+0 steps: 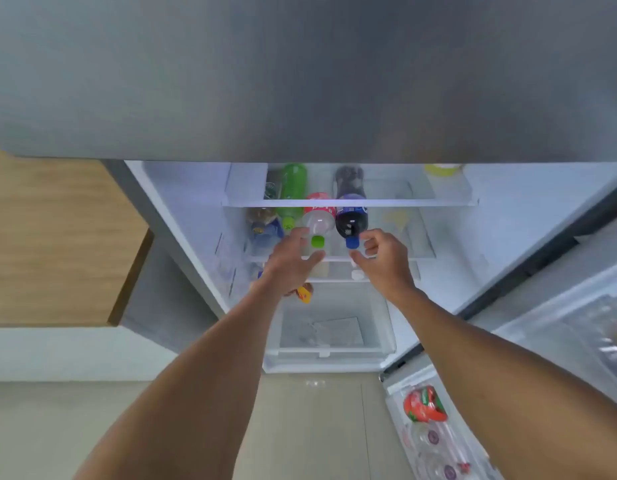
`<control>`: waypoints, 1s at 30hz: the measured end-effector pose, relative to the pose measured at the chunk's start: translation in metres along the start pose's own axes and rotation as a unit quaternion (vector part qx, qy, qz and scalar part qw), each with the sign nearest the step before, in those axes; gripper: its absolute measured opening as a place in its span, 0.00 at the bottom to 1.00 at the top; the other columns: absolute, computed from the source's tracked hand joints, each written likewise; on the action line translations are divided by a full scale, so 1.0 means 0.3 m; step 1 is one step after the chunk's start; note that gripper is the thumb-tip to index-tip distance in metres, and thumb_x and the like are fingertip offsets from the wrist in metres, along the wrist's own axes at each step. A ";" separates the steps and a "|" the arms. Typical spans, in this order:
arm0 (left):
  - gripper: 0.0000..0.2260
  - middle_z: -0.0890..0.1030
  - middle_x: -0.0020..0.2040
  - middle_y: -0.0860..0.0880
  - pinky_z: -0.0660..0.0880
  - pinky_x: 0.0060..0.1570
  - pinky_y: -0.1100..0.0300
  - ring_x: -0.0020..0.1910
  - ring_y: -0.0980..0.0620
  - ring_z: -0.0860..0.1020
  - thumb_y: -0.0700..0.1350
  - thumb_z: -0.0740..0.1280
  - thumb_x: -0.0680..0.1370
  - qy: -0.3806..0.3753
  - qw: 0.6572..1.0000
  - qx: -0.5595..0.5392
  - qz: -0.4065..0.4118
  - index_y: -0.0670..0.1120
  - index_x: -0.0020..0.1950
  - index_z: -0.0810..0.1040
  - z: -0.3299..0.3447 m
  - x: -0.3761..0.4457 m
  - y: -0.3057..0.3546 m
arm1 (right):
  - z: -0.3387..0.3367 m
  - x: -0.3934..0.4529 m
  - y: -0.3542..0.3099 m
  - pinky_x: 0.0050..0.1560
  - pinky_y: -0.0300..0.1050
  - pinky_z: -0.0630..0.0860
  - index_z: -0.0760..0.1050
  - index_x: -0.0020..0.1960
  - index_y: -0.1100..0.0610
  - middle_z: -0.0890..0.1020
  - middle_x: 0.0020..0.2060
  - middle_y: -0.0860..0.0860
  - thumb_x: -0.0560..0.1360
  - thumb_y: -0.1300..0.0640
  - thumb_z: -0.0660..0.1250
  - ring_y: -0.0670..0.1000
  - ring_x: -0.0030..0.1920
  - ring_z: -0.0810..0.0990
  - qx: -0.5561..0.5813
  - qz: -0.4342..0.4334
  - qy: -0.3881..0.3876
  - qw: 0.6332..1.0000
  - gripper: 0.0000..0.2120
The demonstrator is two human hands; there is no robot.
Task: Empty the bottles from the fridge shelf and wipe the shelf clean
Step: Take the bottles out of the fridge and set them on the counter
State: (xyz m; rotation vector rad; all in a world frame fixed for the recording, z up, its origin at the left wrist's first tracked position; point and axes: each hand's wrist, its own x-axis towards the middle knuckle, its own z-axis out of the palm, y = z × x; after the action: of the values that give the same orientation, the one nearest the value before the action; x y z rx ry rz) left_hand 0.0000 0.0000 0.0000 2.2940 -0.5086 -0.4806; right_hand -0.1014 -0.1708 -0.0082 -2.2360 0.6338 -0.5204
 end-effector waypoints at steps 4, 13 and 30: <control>0.27 0.78 0.67 0.47 0.78 0.59 0.55 0.63 0.47 0.78 0.54 0.74 0.77 0.017 0.999 -0.041 -0.025 0.51 0.74 0.70 0.076 0.097 -0.011 | 0.075 0.074 0.060 0.51 0.49 0.82 0.78 0.59 0.56 0.79 0.48 0.54 0.70 0.54 0.78 0.53 0.45 0.81 0.000 0.034 -0.015 0.999 0.20; 0.17 0.82 0.50 0.51 0.83 0.50 0.47 0.50 0.45 0.84 0.52 0.74 0.76 0.086 0.981 -0.143 -0.099 0.56 0.56 0.68 0.232 0.223 -0.044 | 0.195 0.170 0.139 0.48 0.46 0.79 0.75 0.50 0.55 0.77 0.46 0.56 0.65 0.54 0.80 0.55 0.42 0.79 0.029 0.055 0.021 0.998 0.19; 0.12 0.81 0.35 0.54 0.81 0.40 0.55 0.34 0.61 0.79 0.55 0.74 0.74 0.189 0.972 -0.137 -0.001 0.56 0.52 0.75 0.059 -0.112 0.085 | -0.022 -0.080 -0.081 0.43 0.50 0.81 0.78 0.53 0.56 0.76 0.48 0.54 0.65 0.64 0.79 0.51 0.45 0.78 0.016 -0.080 0.108 0.991 0.19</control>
State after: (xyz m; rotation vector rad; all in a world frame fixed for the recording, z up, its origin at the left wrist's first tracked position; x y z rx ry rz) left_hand -0.0427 -0.0105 0.0129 2.0506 -0.2343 -0.0976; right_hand -0.1171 -0.1458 0.0100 -2.2292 0.5509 -0.8570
